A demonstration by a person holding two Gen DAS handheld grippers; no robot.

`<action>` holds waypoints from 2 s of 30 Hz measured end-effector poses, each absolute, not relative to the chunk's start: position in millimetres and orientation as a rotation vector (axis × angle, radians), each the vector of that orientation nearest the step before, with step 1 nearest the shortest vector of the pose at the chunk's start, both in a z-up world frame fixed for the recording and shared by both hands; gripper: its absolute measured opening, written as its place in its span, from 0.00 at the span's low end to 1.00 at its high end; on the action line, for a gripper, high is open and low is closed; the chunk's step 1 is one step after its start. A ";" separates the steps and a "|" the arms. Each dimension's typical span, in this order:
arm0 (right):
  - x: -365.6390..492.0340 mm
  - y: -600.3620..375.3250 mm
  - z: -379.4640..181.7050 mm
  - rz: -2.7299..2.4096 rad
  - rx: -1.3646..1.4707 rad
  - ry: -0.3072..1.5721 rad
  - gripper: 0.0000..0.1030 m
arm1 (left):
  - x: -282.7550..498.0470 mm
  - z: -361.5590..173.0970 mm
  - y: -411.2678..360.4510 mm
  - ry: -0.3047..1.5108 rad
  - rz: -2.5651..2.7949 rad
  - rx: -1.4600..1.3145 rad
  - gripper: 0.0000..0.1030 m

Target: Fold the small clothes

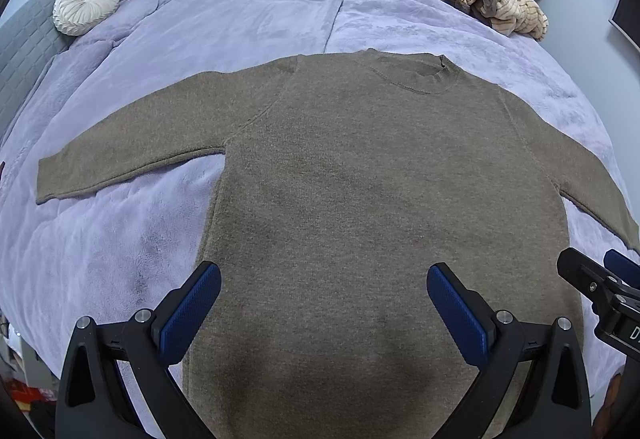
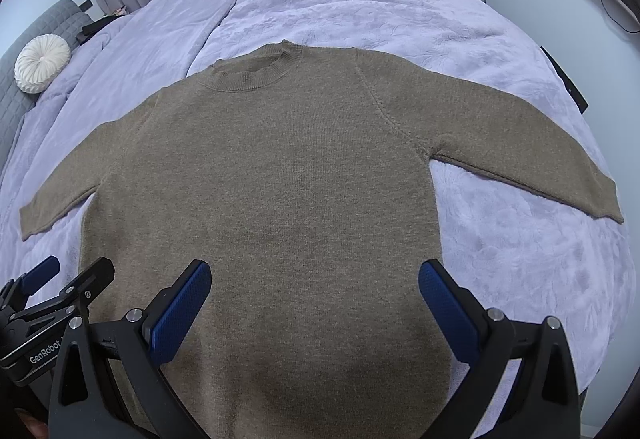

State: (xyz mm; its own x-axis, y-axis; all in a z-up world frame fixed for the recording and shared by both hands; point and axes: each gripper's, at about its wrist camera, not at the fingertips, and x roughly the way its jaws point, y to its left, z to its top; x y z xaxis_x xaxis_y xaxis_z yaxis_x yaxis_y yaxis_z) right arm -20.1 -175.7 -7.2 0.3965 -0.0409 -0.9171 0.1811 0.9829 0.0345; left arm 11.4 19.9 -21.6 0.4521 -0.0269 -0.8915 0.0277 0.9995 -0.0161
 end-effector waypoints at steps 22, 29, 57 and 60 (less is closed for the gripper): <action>-6.7 -169.3 -13.8 -0.148 0.123 1.187 1.00 | 25.5 -29.7 30.1 1.133 -0.043 -0.011 1.00; 1.1 -169.2 -18.3 -0.157 0.136 1.203 1.00 | 32.7 -33.1 34.1 1.143 -0.050 -0.005 1.00; 46.9 -72.8 -43.5 0.035 0.098 1.217 1.00 | 86.4 -62.3 183.5 1.116 0.091 -0.178 1.00; 50.9 -51.3 -49.2 0.068 0.058 1.232 1.00 | 91.0 -70.4 230.9 1.063 0.140 -0.259 1.00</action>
